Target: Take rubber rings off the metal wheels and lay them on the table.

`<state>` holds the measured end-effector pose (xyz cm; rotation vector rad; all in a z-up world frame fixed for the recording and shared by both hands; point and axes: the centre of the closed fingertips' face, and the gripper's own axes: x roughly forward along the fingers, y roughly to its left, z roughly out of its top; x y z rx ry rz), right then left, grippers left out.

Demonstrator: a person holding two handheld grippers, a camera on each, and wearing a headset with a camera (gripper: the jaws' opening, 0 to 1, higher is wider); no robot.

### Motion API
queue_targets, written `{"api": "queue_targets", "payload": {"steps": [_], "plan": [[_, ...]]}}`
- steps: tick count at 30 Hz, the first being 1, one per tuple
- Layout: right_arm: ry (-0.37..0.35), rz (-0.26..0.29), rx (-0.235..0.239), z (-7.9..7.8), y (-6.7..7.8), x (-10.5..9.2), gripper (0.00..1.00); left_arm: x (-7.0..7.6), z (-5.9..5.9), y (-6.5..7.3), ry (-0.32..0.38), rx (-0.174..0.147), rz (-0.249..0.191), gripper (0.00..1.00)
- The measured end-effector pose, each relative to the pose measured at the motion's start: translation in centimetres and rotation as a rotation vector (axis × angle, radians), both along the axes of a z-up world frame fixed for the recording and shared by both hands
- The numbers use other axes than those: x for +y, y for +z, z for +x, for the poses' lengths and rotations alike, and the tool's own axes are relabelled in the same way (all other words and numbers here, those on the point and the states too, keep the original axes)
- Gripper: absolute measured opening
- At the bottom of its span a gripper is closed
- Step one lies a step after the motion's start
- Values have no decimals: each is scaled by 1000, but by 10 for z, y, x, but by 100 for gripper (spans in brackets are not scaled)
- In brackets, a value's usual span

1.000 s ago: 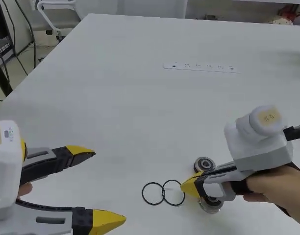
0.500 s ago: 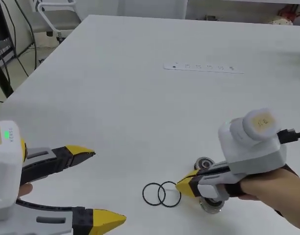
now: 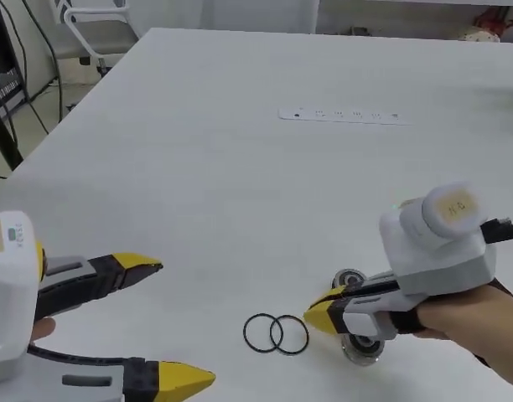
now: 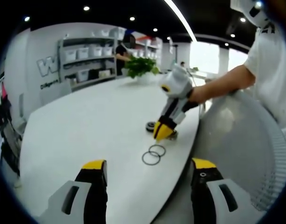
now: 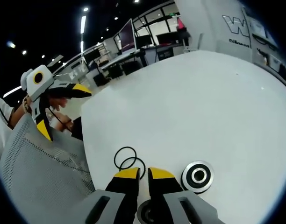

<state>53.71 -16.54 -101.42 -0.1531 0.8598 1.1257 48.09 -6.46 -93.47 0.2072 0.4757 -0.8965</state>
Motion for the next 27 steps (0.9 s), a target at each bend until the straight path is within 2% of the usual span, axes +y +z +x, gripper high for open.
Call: {"api": "queue_targets", "payload": {"steps": [4, 9, 13, 16, 22, 27], "plan": [[13, 19, -22, 0, 9, 1, 8, -1, 1, 0, -4, -1, 7, 73], [61, 44, -76, -3, 22, 2, 14, -6, 1, 6, -4, -3, 4, 73], [81, 88, -92, -3, 36, 2, 19, -12, -4, 12, -10, -9, -5, 72], [109, 123, -124, -1, 49, 0, 20, -14, -4, 15, -4, -15, 1, 72], [128, 171, -168, 9, 69, -12, 27, -16, 2, 26, 30, -32, 16, 72], [149, 160, -225, 21, 78, -34, 30, -20, 9, 35, 39, -41, 30, 72]]}}
